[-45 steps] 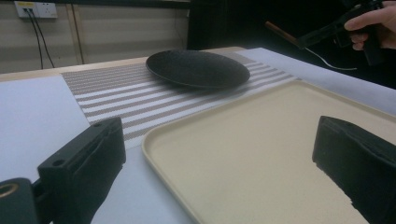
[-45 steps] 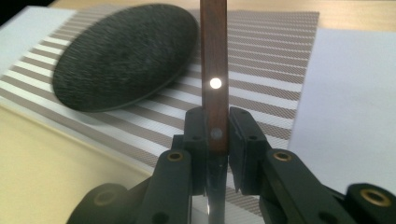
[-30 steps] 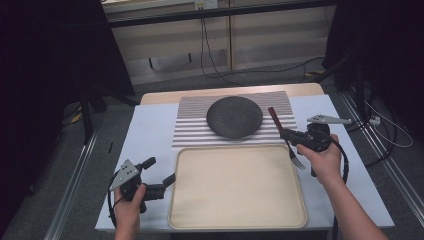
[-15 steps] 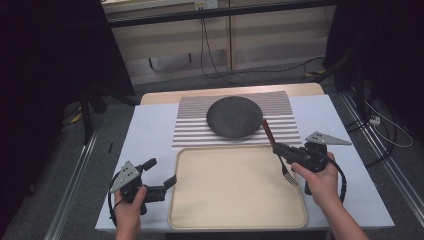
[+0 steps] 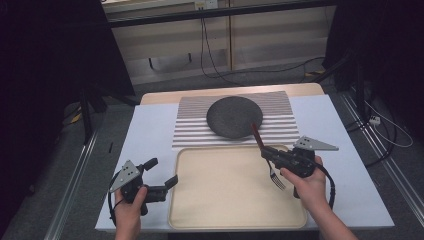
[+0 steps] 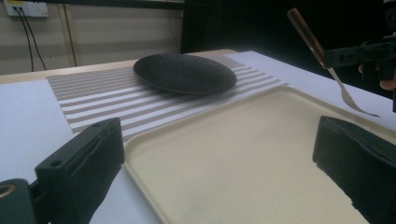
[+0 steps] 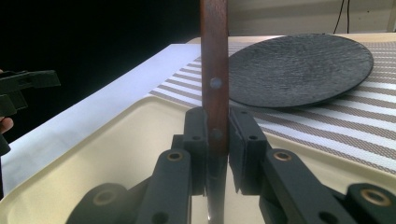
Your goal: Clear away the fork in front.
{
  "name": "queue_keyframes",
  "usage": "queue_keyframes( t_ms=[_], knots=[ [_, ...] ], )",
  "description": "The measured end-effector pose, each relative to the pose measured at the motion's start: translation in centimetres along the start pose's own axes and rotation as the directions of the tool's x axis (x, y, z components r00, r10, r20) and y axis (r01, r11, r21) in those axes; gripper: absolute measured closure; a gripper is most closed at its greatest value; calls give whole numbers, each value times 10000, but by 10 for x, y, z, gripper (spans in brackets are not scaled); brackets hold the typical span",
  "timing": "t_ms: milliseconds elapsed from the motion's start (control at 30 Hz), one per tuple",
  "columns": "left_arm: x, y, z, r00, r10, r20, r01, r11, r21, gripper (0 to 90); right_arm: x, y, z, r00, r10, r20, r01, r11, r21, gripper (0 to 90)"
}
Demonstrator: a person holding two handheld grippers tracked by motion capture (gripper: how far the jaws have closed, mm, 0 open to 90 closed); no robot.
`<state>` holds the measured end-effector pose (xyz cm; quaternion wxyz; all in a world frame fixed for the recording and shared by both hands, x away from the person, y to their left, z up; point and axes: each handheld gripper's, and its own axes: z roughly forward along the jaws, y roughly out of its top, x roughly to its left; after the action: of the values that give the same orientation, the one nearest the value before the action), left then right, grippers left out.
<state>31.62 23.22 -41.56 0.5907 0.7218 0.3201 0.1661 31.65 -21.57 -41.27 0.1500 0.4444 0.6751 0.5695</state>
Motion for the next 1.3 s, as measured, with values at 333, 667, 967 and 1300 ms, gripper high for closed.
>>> queue_keyframes(
  t_ms=[333,667,967,1300],
  knots=[
    [-5,10,8,9998,-15,186,15,10000,10,21,10,-2,7,9996,-198,-187,196,9998,-74,786],
    [-13,18,17,9992,20,400,-26,9999,158,21,16,-3,11,9990,-348,-290,343,9993,-161,786],
    [-20,26,24,9984,49,558,-63,9997,244,21,27,-7,19,9970,-589,-510,585,9982,-88,785],
    [-27,37,39,9974,145,700,-161,9996,229,21,36,-9,23,9951,-729,-670,725,9973,-82,786]
  ],
)
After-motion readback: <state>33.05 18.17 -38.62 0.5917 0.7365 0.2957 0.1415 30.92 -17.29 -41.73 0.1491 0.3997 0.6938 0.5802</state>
